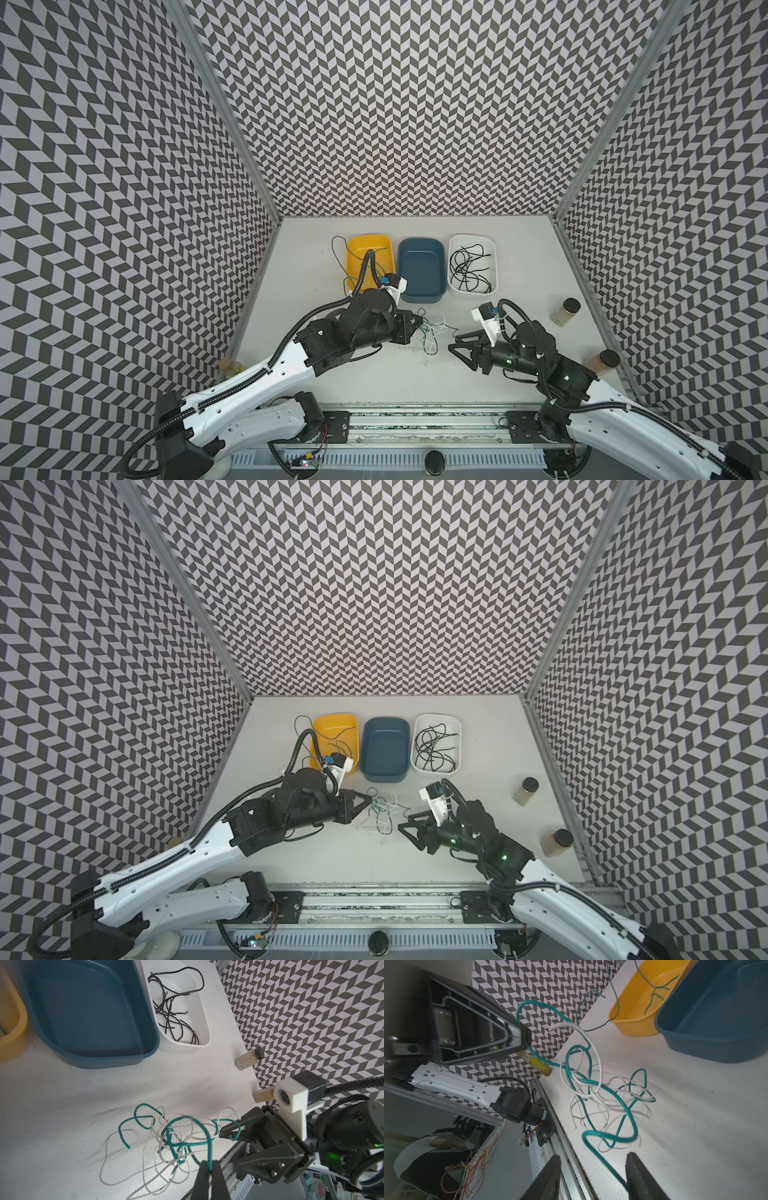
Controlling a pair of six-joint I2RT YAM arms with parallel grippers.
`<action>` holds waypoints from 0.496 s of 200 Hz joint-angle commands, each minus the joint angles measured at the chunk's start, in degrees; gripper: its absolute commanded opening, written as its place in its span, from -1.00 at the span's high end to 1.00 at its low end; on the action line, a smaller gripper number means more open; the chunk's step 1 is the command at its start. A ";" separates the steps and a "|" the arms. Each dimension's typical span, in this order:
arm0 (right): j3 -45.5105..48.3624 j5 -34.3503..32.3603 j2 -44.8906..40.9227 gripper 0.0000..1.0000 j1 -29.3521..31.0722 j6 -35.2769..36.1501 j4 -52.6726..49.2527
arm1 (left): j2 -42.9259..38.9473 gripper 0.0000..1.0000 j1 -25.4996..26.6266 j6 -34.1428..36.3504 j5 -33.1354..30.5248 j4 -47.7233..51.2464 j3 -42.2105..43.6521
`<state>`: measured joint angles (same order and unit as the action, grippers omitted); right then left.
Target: Untangle the cables
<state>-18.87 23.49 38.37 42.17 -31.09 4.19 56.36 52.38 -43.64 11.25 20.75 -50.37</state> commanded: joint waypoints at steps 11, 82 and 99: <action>0.92 0.95 3.98 -0.02 1.72 -4.59 11.63 | -0.79 1.00 0.00 -3.66 1.90 -4.76 0.91; 1.39 -12.61 8.32 -0.08 3.51 -3.63 19.56 | -0.79 1.00 1.13 -6.67 4.48 -8.19 2.10; -0.16 -13.86 10.76 -0.04 3.62 -4.47 19.20 | -0.47 1.00 1.78 -6.77 4.92 -8.95 2.01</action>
<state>-17.15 13.45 46.68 45.32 -34.52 17.93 56.36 53.01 -49.17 14.66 15.40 -48.56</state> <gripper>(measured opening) 0.532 0.048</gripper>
